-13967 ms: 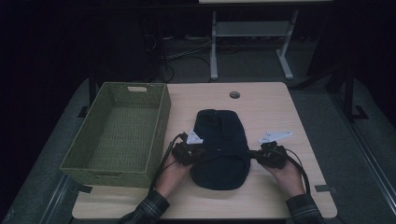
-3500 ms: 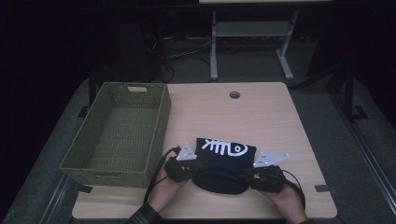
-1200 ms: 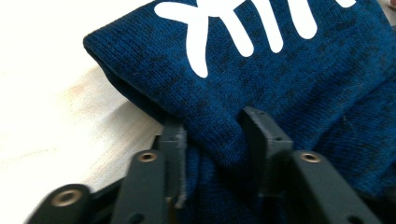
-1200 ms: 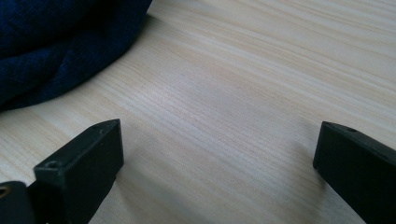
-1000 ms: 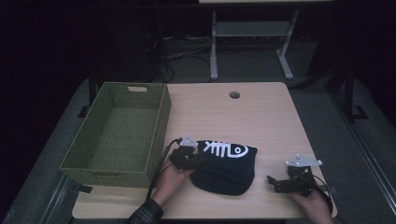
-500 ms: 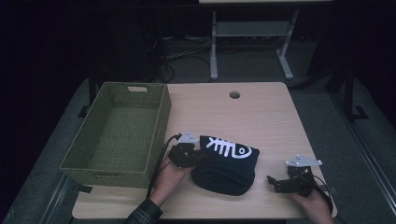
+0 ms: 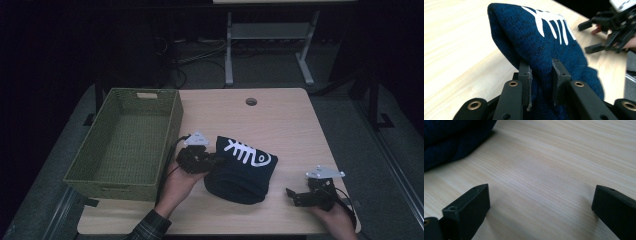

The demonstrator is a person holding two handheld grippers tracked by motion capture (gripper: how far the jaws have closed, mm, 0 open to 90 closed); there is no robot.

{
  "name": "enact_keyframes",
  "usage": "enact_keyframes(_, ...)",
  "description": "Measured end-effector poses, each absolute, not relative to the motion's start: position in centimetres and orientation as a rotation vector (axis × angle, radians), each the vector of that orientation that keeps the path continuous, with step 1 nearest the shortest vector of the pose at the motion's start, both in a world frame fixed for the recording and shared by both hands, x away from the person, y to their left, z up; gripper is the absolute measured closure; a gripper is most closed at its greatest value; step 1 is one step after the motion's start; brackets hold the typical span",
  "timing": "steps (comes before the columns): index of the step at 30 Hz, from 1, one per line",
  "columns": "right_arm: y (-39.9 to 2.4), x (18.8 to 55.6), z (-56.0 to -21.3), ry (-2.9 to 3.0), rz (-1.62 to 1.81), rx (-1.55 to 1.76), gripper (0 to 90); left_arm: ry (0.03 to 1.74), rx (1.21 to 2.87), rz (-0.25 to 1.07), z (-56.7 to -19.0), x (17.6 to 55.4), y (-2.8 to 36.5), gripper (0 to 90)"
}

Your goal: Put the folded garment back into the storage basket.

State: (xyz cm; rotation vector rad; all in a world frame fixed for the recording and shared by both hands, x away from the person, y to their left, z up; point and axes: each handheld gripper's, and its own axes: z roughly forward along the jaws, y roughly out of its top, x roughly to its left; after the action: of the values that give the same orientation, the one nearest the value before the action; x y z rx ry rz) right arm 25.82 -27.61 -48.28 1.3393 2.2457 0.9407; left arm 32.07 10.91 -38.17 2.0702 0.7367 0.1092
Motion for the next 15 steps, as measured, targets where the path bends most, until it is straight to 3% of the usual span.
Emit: enact_keyframes(15, -27.6, 25.8, -48.3, 2.245, 0.94, 1.34, 1.3, 0.728, 2.02, 0.129, -35.1, 32.7, 13.2, 74.1)
